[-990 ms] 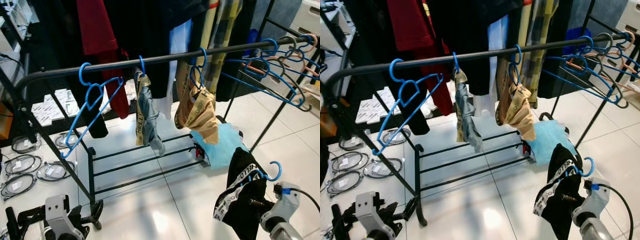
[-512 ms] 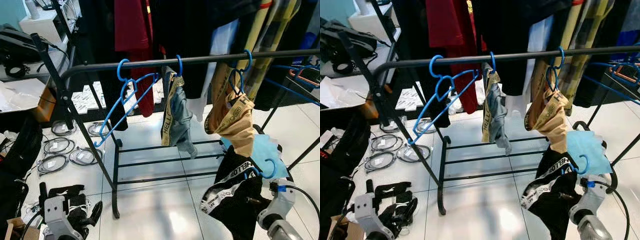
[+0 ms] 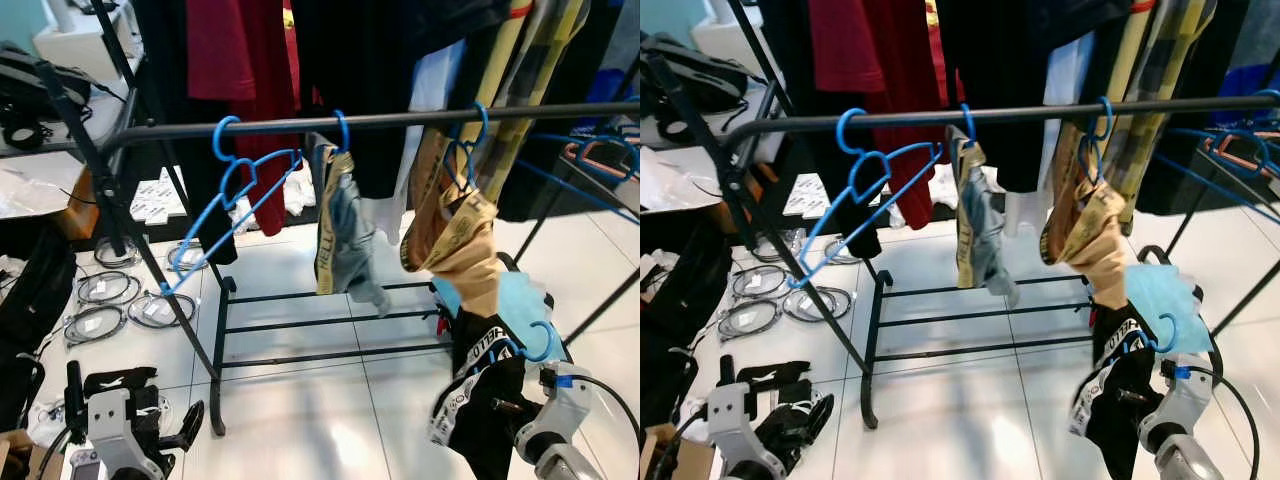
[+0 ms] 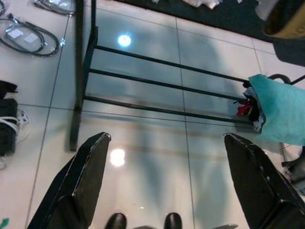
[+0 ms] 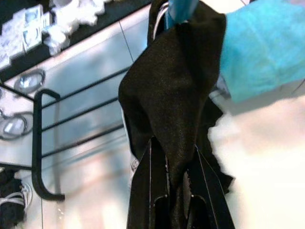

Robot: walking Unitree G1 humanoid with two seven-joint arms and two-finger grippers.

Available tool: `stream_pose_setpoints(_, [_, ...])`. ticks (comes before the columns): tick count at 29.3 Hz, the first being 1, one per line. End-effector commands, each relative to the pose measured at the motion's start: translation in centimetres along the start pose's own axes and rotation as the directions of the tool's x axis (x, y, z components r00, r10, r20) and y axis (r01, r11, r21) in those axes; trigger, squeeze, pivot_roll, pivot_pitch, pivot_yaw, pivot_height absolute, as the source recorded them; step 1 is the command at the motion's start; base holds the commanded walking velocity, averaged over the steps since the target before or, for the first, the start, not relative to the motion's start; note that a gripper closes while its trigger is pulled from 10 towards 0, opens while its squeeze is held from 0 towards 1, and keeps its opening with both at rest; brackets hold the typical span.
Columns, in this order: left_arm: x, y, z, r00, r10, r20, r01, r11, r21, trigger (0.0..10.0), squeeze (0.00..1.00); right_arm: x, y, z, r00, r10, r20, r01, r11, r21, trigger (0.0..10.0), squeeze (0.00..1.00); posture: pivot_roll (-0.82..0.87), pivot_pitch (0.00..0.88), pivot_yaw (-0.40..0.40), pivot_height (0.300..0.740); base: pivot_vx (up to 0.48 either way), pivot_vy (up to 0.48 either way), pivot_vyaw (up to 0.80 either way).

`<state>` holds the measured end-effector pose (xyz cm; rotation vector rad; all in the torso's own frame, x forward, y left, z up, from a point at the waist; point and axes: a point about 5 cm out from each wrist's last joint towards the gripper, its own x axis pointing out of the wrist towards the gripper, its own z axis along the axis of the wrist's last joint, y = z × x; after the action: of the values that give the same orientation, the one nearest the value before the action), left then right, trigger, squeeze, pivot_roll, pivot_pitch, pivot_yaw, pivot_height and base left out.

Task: Hang hanger

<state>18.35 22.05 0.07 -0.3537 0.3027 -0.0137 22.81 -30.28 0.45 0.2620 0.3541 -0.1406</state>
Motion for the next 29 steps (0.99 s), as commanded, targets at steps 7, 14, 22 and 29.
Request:
stream_pose_setpoints(7, [-0.2, 0.0, -0.3, 1.0, 0.006, -0.016, -0.006, 1.0, 0.005, 10.0, 0.0, -0.4, -0.4, -0.3, 1.0, -0.02, 0.0, 0.02, 1.0, 0.009, 10.0, 0.0, -0.03, 0.141, 0.03, 0.74, 0.0, -0.403, 0.0])
stream_pose_setpoints(14, [-0.1, 0.1, -0.3, 1.0, 0.012, -0.016, -0.012, 1.0, -0.005, 10.0, 0.0, -0.4, -0.4, -0.2, 1.0, -0.019, -0.002, 0.019, 1.0, 0.001, 10.0, 0.0, -0.04, 0.137, 0.027, 0.74, 0.0, -0.153, 0.0])
stream_pose_setpoints(22, [0.0, 0.0, -0.4, 1.0, 0.017, -0.014, -0.017, 1.0, -0.014, 10.0, 0.0, 0.1, 0.8, 0.2, 0.993, 0.101, -0.055, -0.111, 0.967, -0.231, 10.0, 0.0, -0.03, 0.13, 0.035, 0.74, 0.0, 0.0, 0.0])
stream_pose_setpoints(29, [0.2, 0.1, -0.4, 1.0, 0.018, -0.014, -0.019, 1.0, -0.021, 10.0, 0.0, 1.4, 2.9, 5.2, 0.945, 0.324, -0.047, -0.312, 0.85, -0.424, 10.0, 0.0, -0.05, 0.128, 0.031, 0.74, 0.0, 0.0, 0.0])
